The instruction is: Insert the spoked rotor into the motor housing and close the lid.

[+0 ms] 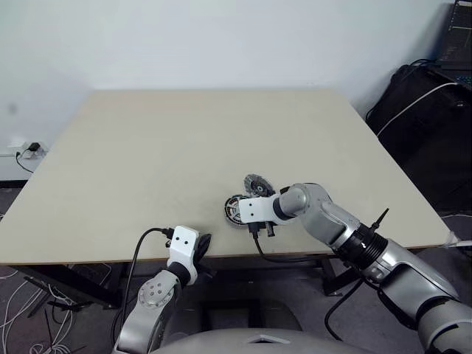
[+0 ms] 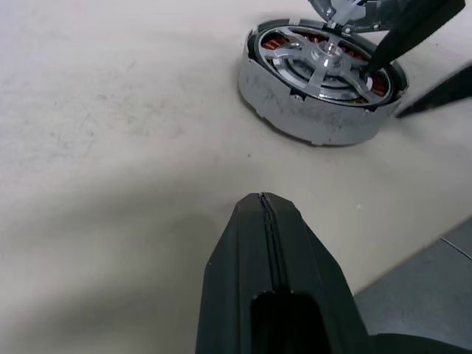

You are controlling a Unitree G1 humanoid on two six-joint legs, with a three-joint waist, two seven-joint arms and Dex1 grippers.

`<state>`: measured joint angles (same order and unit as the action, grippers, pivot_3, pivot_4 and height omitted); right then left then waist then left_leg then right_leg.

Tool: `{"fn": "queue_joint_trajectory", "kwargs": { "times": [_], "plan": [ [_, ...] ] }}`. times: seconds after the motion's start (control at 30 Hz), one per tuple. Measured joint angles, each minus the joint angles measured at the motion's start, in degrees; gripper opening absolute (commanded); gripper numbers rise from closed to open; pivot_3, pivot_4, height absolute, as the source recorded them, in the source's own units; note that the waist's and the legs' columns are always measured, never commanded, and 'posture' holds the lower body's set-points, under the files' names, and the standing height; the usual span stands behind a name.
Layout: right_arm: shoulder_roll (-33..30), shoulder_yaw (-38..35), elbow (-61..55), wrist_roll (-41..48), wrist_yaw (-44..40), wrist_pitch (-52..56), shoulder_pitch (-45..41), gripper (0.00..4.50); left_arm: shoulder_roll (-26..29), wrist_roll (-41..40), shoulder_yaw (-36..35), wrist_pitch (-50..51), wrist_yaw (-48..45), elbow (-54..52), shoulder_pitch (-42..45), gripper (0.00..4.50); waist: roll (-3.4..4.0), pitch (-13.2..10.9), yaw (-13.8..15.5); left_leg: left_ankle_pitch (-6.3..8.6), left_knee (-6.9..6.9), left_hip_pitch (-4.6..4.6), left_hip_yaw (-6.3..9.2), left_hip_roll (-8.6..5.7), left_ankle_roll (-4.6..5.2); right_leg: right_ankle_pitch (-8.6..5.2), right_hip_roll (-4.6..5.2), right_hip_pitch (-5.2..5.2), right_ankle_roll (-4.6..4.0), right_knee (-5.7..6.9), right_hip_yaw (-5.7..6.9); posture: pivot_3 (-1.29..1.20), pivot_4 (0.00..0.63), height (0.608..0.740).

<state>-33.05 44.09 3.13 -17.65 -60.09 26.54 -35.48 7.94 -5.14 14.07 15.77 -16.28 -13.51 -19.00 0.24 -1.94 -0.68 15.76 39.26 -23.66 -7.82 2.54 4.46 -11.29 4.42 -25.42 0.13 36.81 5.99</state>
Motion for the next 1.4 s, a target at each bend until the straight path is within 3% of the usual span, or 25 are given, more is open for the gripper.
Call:
{"fn": "queue_joint_trajectory", "kwargs": {
  "times": [0.1,0.93,1.17,1.4],
  "plan": [
    [0.8,0.0,0.0,-0.3,0.0,-0.1,0.4,0.09,-0.1,0.0,0.1,0.0,0.0,0.0,0.1,0.00,0.03,0.0,0.0,0.00,0.02,0.04,0.00,0.01,0.00,0.00,0.01,0.03,0.00,0.04,-0.01,0.00,0.000,0.740],
    [2.3,-3.0,-4.4,0.1,-3.2,4.6,3.3,0.09,-0.7,0.0,0.2,-0.1,0.0,0.0,-0.1,0.00,0.04,0.0,0.0,0.00,0.02,-0.02,-0.01,0.00,0.01,0.00,-0.02,-0.02,0.00,0.01,0.00,0.00,0.000,0.740],
    [6.1,-5.3,-4.0,1.2,-0.4,5.7,3.4,2.33,-0.7,0.0,0.2,-0.1,0.0,0.0,-0.1,0.00,0.04,0.0,0.0,0.00,0.06,-0.01,-0.01,0.01,-0.01,0.01,-0.03,0.00,0.00,0.05,-0.01,0.00,0.000,0.740],
    [8.3,-9.5,-9.8,4.7,1.0,9.0,3.4,2.33,-0.5,0.0,0.1,-0.1,-0.2,0.0,0.0,0.00,0.04,0.0,0.0,0.00,0.08,-0.02,0.00,0.01,0.00,0.01,-0.02,0.00,0.00,0.05,-0.02,0.00,0.000,0.740]
  ]
}}
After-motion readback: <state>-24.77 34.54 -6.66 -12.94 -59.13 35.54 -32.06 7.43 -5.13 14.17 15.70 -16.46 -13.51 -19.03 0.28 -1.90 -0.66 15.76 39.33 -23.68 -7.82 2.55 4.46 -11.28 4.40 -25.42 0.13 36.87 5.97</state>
